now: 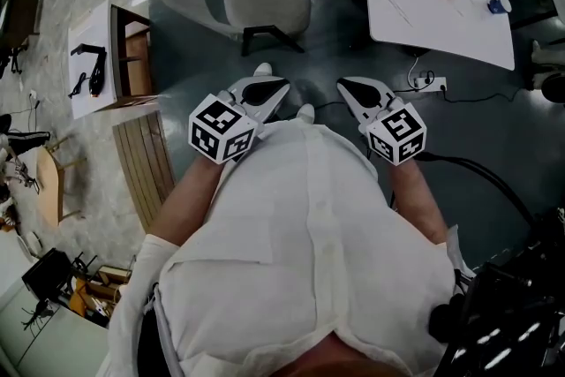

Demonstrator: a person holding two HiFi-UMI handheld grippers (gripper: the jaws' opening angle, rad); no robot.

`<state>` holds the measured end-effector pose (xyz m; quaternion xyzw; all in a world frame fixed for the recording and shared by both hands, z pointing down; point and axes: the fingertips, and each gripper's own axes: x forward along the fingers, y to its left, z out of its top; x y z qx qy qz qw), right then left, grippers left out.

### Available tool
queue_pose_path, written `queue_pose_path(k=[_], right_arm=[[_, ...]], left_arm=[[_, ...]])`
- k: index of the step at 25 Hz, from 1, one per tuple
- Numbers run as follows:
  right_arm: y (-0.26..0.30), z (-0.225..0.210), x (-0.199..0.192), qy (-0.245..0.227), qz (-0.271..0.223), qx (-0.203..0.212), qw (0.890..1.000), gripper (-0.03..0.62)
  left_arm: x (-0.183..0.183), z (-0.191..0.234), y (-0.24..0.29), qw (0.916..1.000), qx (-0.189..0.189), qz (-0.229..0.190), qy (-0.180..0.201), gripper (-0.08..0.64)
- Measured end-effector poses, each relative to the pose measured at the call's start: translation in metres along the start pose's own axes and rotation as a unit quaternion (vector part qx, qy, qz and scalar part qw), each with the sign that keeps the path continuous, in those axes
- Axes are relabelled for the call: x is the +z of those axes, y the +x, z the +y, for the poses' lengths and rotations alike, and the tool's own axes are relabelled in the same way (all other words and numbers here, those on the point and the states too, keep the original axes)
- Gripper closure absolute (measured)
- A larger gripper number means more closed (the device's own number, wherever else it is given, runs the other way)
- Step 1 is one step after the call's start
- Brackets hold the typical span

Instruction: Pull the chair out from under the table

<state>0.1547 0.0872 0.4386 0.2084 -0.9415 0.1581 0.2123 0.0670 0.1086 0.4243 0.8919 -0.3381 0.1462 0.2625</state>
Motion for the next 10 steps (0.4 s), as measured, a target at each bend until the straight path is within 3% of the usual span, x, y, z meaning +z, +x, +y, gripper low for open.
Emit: queue_pose_path(k=[10], right_arm=[[-0.0005,0.0012,0.006,-0.01,-0.002,0.006,1.0,0.586]], left_arm=[[0.0061,-0.0025,0.0033,1.0,-0.003,-0.005,0.003,0.552]])
